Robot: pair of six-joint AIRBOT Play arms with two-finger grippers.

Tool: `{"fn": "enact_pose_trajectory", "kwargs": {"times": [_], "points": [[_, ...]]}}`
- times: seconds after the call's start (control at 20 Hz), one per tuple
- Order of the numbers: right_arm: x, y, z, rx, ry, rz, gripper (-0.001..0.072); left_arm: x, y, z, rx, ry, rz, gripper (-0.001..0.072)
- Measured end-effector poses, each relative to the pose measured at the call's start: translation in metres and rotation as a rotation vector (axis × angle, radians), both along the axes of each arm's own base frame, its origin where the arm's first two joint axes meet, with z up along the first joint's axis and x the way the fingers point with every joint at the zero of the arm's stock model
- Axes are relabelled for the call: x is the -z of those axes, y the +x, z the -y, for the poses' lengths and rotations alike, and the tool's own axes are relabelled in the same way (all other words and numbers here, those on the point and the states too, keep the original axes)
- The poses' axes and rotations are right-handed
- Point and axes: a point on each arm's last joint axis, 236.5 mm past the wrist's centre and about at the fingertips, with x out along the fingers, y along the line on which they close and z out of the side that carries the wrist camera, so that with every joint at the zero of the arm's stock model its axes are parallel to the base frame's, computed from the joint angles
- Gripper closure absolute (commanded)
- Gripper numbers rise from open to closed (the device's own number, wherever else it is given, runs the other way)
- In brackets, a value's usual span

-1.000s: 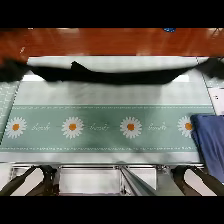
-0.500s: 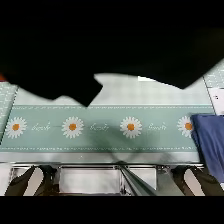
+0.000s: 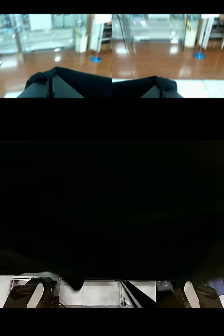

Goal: Fold the shirts.

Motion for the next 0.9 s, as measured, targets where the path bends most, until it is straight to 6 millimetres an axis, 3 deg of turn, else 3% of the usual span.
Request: {"fn": "enact_pose_trajectory", "kwargs": {"times": [0.1, 0.25, 0.6, 0.7, 0.9], "points": [[0.025, 0.014, 0.004, -0.005, 0.032, -0.074, 0.0682, 0.024, 0.013, -0.009, -0.023, -0.009, -0.09, 0.0686], [0.083, 0.049, 0.006, -0.048, 0.114, -0.232, 0.0682, 0.086, 0.058, -0.012, -0.022, -0.032, -0.298, 0.0686], [0.246, 0.166, 0.018, -0.17, 0.349, -0.577, 0.0682, 0.289, 0.204, -0.006, 0.016, -0.102, -0.785, 0.0686], [0.291, 0.203, 0.025, -0.188, 0.414, -0.653, 0.0682, 0.333, 0.249, 0.0, 0.029, -0.16, -0.834, 0.0686], [0.368, 0.276, 0.038, -0.209, 0.561, -0.736, 0.0682, 0.401, 0.332, 0.01, 0.032, -0.295, -0.867, 0.0687]]}}
